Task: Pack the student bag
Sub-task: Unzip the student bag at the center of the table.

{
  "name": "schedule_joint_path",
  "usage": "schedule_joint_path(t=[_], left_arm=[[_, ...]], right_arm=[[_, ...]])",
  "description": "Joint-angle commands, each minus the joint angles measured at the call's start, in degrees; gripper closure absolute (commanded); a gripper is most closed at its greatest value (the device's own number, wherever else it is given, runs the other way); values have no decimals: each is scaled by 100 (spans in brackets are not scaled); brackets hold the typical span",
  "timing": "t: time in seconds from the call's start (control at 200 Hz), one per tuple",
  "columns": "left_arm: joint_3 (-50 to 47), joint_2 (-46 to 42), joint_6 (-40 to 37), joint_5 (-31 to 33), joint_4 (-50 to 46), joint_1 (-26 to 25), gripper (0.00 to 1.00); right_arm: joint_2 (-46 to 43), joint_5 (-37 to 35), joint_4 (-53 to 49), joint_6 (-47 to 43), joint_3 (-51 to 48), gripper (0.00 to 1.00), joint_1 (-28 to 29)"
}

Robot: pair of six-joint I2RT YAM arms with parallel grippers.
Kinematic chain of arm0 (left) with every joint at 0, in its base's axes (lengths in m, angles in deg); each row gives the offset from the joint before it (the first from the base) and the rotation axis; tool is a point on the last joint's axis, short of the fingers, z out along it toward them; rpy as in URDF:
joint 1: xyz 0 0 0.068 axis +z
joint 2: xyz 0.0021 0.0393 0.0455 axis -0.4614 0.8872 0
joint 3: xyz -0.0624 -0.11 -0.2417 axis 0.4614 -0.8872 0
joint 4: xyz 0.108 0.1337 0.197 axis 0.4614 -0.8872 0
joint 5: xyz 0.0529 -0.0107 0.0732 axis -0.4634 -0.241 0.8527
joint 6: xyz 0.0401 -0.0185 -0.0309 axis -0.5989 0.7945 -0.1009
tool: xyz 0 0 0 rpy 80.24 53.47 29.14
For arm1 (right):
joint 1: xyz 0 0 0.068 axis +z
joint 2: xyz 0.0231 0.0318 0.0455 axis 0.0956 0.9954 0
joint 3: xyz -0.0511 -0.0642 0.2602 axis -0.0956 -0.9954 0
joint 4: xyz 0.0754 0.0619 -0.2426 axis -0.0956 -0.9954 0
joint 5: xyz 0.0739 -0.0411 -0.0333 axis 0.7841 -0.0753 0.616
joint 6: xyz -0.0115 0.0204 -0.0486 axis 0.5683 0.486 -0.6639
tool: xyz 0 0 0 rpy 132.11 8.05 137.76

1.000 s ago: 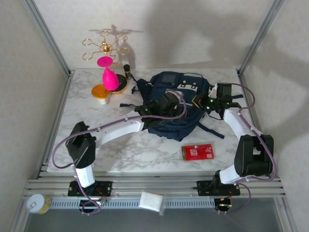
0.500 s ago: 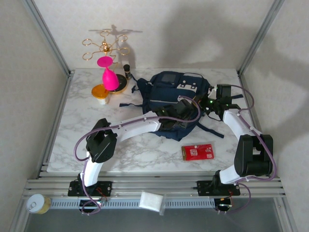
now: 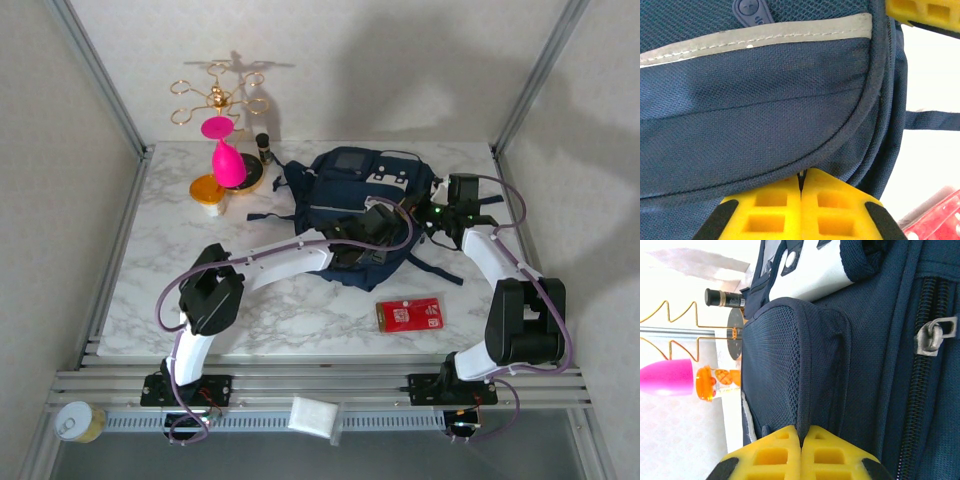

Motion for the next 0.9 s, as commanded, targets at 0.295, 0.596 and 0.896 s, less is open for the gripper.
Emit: schedule_joint_path(t=[0.295,0.596,0.896], left_arm=[[-1310,-948,2,-157,336,301,100],[-1198,-809,217,-636,851,301,100],[-1180,-760,142,-570,856,301,100]], right_arm=[[248,562,-129,-241,631,100,-577],[-420,370,-217,329,-283,54,-56],[-1275,-158,621,1744,-1179,48,645]])
